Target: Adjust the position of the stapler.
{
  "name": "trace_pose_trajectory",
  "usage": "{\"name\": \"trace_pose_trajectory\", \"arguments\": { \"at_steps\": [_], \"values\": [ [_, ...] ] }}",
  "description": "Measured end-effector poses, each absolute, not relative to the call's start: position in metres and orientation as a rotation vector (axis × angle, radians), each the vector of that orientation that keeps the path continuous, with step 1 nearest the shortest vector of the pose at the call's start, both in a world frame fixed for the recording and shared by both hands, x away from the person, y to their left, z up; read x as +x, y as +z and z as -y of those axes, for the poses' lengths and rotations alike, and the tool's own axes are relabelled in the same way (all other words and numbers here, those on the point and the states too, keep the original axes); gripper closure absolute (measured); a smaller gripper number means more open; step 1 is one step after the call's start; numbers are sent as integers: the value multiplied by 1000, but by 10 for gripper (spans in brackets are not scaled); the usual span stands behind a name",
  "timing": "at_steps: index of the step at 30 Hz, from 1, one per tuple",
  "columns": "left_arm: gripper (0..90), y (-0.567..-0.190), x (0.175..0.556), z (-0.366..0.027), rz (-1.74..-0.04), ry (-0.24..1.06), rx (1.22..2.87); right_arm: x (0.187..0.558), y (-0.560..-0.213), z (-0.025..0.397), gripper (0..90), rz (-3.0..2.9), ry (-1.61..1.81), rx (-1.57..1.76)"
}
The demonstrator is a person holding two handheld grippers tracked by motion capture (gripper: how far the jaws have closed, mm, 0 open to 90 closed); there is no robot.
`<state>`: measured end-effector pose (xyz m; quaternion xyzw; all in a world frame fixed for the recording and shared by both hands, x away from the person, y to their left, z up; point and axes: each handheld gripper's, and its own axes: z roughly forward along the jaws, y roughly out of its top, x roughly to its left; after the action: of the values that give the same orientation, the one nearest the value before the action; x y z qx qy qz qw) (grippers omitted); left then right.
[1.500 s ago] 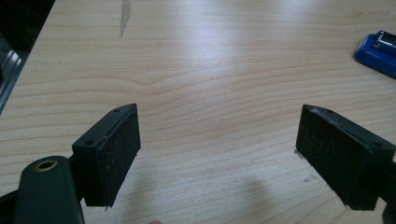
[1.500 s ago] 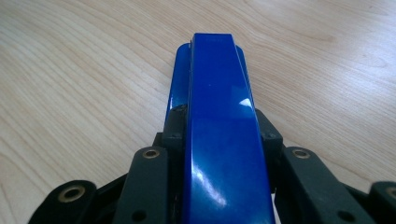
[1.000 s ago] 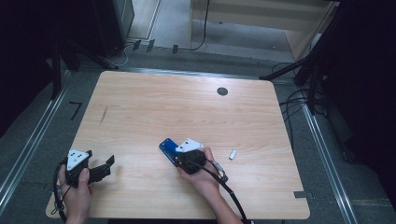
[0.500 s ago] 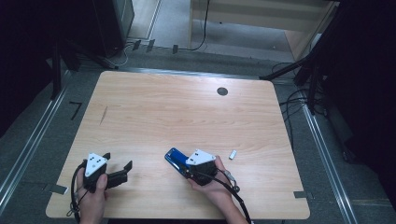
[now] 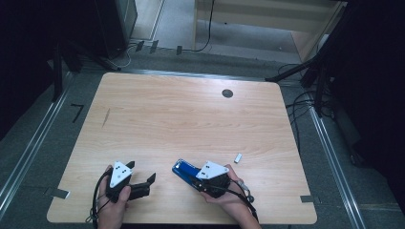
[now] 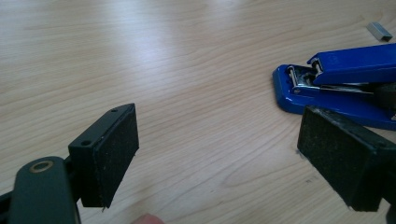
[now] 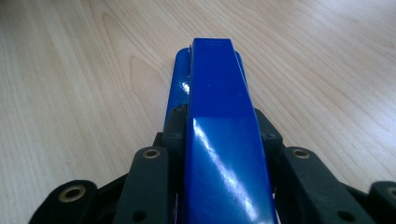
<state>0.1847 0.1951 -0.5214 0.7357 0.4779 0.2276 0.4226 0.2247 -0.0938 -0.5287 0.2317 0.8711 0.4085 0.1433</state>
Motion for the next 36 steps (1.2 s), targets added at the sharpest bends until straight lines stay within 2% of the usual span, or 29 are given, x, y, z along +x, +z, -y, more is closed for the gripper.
{"name": "trace_pose_trajectory", "arguments": {
  "at_steps": [6, 8, 9, 11, 13, 15, 18, 19, 21, 22, 23, 24, 26, 29, 31, 33, 34, 36],
  "values": [
    [129, -521, 187, -179, -1161, 507, 1836, 227, -531, 100, 666, -2547, 1224, 674],
    [131, -521, 188, -169, -1142, 484, 1846, 226, -530, 102, 512, -2517, 1254, 686],
    [130, -521, 188, -169, -1142, 484, 1846, 226, -530, 102, 512, -2517, 1254, 686],
    [130, -522, 188, -164, -1118, 465, 1852, 225, -526, 106, 432, -2500, 1284, 713],
    [146, -522, 188, -157, -1109, 452, 1869, 222, -522, 112, 407, -2483, 1326, 743],
    [262, -524, 189, -149, -1094, 440, 1894, 218, -519, 119, 397, -2466, 1368, 772],
    [390, -527, 188, -138, -1071, 437, 1923, 206, -512, 135, 385, -2414, 1414, 820],
    [390, -527, 188, -135, -1055, 436, 1931, 206, -512, 135, 385, -2414, 1414, 820],
    [479, -527, 188, -132, -1022, 407, 1938, 201, -510, 144, 402, -2378, 1443, 861],
    [594, -526, 189, -130, -998, 382, 1947, 197, -510, 153, 420, -2351, 1466, 913],
    [637, -526, 189, -130, -998, 382, 1947, 195, -510, 158, 441, -2339, 1472, 938],
    [637, -526, 190, -129, -985, 370, 1955, 195, -510, 158, 441, -2339, 1472, 938],
    [754, -526, 192, -127, -969, 344, 1965, 190, -514, 168, 529, -2306, 1467, 986],
    [861, -526, 195, -123, -954, 341, 1981, 185, -521, 172, 581, -2302, 1417, 1016],
    [900, -525, 197, -119, -936, 355, 1990, 184, -523, 173, 594, -2293, 1416, 1029],
    [900, -524, 198, -116, -933, 323, 1997, 184, -529, 173, 635, -2287, 1438, 1072],
    [900, -523, 199, -115, -934, 321, 2003, 186, -532, 172, 698, -2298, 1436, 1095],
    [900, -524, 199, -112, -918, 309, 2021, 187, -532, 171, 726, -2297, 1414, 1110]
  ]
}}
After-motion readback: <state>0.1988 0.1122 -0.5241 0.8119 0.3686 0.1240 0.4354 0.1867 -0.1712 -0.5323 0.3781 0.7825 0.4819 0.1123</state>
